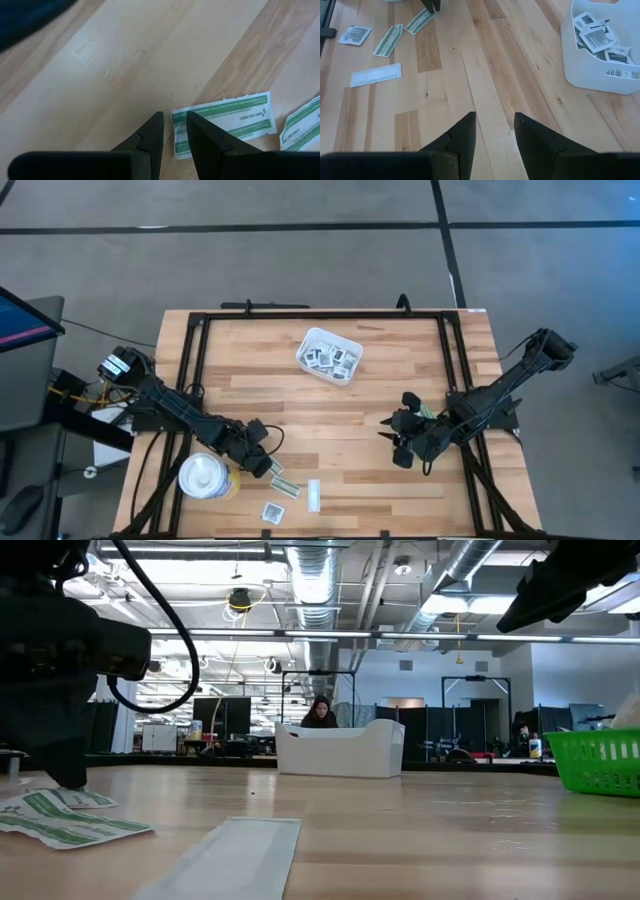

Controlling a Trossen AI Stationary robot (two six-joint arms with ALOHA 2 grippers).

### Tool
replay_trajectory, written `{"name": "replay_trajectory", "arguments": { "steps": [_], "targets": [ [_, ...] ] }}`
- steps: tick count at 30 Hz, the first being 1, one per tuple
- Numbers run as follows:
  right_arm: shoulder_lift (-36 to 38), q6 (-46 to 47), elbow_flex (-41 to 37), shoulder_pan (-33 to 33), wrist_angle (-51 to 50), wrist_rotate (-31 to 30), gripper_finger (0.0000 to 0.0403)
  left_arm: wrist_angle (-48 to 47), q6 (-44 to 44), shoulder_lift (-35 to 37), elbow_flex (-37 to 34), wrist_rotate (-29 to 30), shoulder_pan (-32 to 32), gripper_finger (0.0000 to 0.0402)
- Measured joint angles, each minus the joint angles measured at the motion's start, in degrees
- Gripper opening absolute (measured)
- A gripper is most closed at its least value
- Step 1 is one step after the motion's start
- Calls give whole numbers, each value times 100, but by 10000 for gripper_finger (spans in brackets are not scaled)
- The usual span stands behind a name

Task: Pick & Place First Aid Supplies
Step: Put the bandage pack into the green bin

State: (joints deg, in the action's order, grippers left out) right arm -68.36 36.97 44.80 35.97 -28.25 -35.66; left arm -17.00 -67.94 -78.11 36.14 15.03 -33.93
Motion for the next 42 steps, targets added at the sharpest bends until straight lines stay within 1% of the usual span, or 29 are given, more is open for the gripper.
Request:
{"name": "replay_trajectory", "arguments": {
  "steps": [4,6,9,10,12,14,18,20,23,25,27,30,32,35,38,42],
  "targets": [
    [0,0,0,0,0,-3,127,158,15,-157,2,115,-52,70],
    [0,0,0,0,0,-7,127,188,16,-268,12,162,-83,53],
    [0,0,0,-4,0,-17,128,263,29,-376,17,258,-135,16],
    [0,0,0,-8,0,-22,128,359,109,-382,17,308,-152,8],
    [0,0,0,-39,2,-23,127,658,454,-366,-12,518,-181,6],
    [0,0,0,-89,6,-32,127,1205,955,-406,-7,801,-178,5],
    [-150,0,0,-272,104,-39,128,2431,2381,-422,271,1962,-69,4],
    [-334,0,0,-389,245,-40,127,3161,3443,-442,339,2393,-20,4],
    [-684,0,0,-586,512,-36,128,4396,5019,-467,475,2637,116,4],
    [-930,0,0,-727,826,-24,128,4829,5624,-531,566,2677,243,4],
    [-1112,-11,0,-857,1097,147,126,4897,5910,-690,691,2677,378,4],
    [-1274,-300,2,-1042,1563,765,121,4911,6070,-1116,877,2634,576,3],
    [-1318,-420,4,-1104,1872,1084,117,4880,6089,-1456,962,2468,672,3],
    [-1338,-444,9,-1141,1988,1164,113,4887,6087,-1916,1183,2381,789,4],
    [-1441,-456,9,-1145,1995,1166,112,4940,6137,-2205,1534,2334,868,5],
    [-1677,-457,2,-1189,2147,1416,113,4993,6630,-2412,2063,2237,863,4]
  ]
}}
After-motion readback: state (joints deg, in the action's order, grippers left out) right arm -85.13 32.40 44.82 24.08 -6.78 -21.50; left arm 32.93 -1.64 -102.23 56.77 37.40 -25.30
